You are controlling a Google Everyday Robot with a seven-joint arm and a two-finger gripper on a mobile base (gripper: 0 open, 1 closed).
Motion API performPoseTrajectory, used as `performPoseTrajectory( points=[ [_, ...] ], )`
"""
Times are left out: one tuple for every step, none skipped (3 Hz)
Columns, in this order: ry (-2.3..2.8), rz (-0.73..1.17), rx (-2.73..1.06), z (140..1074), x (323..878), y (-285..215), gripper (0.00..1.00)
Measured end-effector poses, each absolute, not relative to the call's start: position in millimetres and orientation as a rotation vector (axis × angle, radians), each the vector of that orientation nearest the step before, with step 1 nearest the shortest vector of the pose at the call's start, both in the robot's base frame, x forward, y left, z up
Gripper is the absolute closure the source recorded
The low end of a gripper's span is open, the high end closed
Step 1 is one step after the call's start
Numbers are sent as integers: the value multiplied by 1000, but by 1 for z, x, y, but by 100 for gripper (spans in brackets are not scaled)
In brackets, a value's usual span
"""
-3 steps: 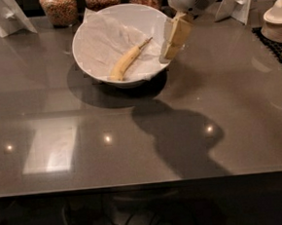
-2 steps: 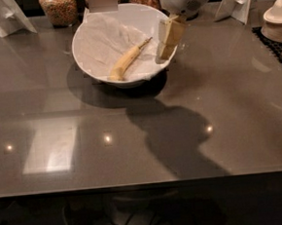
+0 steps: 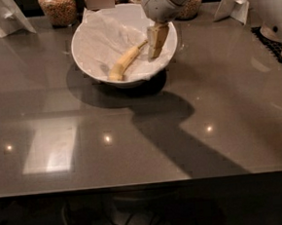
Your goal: Pick banana from white bowl
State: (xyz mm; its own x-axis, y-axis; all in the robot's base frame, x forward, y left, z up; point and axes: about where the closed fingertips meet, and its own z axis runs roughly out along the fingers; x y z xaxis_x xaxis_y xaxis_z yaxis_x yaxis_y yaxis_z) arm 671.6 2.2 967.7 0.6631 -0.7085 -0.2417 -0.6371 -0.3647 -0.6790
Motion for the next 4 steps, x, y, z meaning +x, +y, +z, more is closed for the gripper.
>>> performPoseTrajectory(
  points=[
    [1037,-117,-2098,968,672,2,0],
    [1019,-168,-2166,956,678,2,0],
    [1004,-219,-2239,941,691,1,19],
    [1004,-233,-2280,924,706,-4,42]
  ],
)
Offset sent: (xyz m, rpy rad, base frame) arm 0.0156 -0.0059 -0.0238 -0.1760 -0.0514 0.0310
